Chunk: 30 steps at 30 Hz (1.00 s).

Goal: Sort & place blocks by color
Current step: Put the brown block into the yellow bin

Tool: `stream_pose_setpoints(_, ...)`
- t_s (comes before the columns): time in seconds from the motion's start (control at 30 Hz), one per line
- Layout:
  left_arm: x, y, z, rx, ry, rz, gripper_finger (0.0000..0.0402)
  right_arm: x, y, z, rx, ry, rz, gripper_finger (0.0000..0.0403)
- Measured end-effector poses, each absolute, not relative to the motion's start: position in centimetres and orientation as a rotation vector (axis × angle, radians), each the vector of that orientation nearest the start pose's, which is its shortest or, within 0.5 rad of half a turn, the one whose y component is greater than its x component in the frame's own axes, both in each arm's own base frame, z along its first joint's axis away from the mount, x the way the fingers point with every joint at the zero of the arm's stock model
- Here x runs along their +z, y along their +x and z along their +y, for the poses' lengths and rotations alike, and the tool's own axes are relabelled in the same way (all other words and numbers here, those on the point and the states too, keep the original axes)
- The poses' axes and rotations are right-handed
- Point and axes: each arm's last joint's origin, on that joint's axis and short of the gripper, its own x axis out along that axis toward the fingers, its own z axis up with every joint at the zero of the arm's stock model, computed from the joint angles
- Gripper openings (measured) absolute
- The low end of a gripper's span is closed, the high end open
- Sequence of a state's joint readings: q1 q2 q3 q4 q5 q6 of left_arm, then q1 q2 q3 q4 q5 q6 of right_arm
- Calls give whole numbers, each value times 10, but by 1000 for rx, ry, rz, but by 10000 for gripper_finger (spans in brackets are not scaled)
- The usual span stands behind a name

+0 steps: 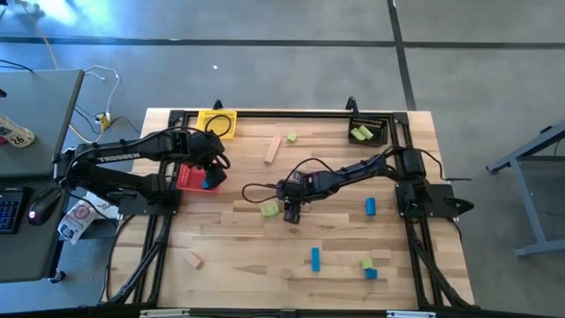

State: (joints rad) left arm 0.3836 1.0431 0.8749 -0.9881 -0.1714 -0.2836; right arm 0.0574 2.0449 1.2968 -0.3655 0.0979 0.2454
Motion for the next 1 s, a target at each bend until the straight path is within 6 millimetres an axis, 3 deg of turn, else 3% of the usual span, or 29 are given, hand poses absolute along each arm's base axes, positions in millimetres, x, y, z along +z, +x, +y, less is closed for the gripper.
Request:
stream_pose_setpoints(0.17, 262, 163, 71, 654, -368, 1083, 202, 129, 403, 21, -173, 131, 1101, 100)
stream_pose_setpoints(0.43, 263, 165, 72, 640, -370, 1061, 202, 137, 400, 13, -189, 139, 1100, 100)
stream_pose_setpoints(0.7, 268, 175, 75, 613, -424, 923, 202, 178, 393, -10, -272, 42, 989, 100)
stream_pose_setpoints(1.0, 280, 189, 81, 616, -451, 709, 202, 216, 390, -18, -326, -166, 846, 100)
